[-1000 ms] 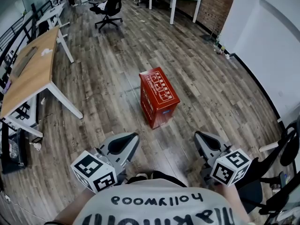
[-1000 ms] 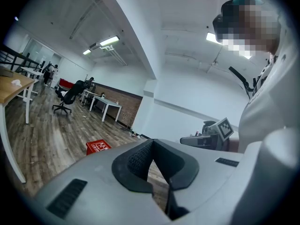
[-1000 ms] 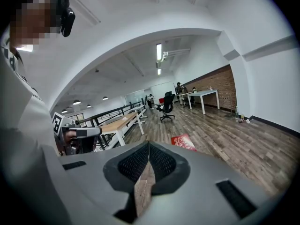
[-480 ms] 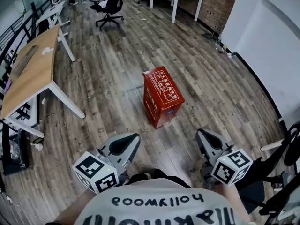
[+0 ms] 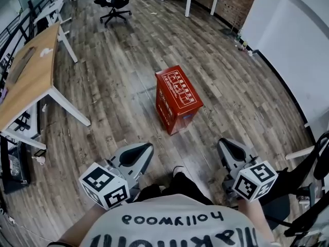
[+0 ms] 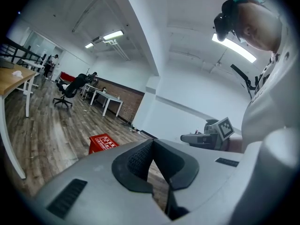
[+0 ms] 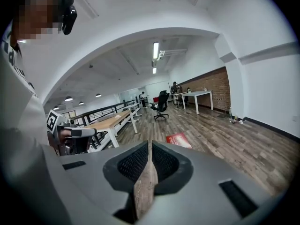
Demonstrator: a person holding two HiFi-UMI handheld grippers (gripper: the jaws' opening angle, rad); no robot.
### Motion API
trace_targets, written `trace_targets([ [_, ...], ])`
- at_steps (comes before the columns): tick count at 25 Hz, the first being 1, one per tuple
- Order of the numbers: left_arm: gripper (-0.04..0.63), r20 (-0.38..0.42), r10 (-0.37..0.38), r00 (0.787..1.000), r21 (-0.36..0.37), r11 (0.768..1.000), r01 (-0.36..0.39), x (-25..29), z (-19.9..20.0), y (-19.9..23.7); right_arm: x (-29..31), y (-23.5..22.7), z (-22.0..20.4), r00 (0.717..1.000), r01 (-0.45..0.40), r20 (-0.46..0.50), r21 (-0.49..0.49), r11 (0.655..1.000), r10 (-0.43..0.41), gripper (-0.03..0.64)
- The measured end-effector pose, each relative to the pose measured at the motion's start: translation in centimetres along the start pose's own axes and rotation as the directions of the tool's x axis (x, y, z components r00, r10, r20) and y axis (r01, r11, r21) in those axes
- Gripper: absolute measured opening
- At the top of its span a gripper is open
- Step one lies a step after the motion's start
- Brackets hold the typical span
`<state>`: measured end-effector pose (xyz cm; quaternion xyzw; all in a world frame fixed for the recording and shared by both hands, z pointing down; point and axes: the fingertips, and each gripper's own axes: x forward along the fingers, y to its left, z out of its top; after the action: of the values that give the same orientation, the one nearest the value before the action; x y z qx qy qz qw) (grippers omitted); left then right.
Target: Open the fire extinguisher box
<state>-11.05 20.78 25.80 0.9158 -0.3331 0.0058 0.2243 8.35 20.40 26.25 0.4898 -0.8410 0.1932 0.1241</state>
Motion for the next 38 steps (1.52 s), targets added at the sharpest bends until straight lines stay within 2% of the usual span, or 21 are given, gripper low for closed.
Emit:
trace_targets([
  [7, 0.003, -0.013, 0.007, 1.0, -0.017, 1.0, -0.008, 2.1, 0.2, 0.3, 2.0, -0.5, 0.9, 0.999, -0.027, -0.035, -0.114, 0.993, 0.023, 0.011],
  [13, 0.003, -0.029, 0.012, 1.0, -0.026, 1.0, -0.012, 4.8, 0.3, 0.3, 2.2, -3.6, 0.8, 0.999, -0.027, -0.043, -0.043, 0.999, 0.025, 0.011],
  [16, 0.003, -0.034, 0.001, 0.999, -0.076, 0.997, -0.004, 6.5, 0.3, 0.1, 2.6, -4.6, 0.9, 0.997, -0.068, -0.042, -0.013, 0.998, 0.068, 0.011],
  [18, 0.003, -0.036, -0.014, 0.999, -0.106, 0.994, 0.011, 8.0, 0.3, -0.3, 2.9, -5.5, 0.8, 0.995, -0.075, -0.062, -0.031, 0.997, 0.073, 0.011],
  [22, 0.003, -0.051, -0.018, 0.999, -0.109, 0.994, 0.012, 10.8, 0.1, -0.6, 3.8, -8.0, 0.7, 0.993, -0.068, -0.101, -0.067, 0.995, 0.061, 0.011],
  [27, 0.003, -0.076, -0.008, 0.997, -0.198, 0.98, -0.007, 13.2, -0.4, -0.1, 5.1, -10.6, 0.7, 0.992, -0.087, -0.099, -0.031, 0.996, 0.084, 0.011],
  [30, 0.003, -0.083, 0.016, 0.996, -0.217, 0.976, -0.033, 14.3, -0.3, 0.6, 6.2, -11.7, 0.6, 0.988, -0.114, -0.11, -0.013, 0.993, 0.112, 0.011],
  [33, 0.003, -0.075, 0.052, 0.996, -0.238, 0.969, -0.069, 15.4, 0.1, 1.3, 7.2, -12.4, 0.5, 0.978, -0.156, -0.146, -0.038, 0.987, 0.149, 0.011],
  [38, 0.003, -0.073, 0.041, 0.996, -0.243, 0.968, -0.058, 18.2, 0.0, 1.2, 8.7, -14.4, 0.9, 0.971, -0.179, -0.177, -0.073, 0.981, 0.164, 0.011],
])
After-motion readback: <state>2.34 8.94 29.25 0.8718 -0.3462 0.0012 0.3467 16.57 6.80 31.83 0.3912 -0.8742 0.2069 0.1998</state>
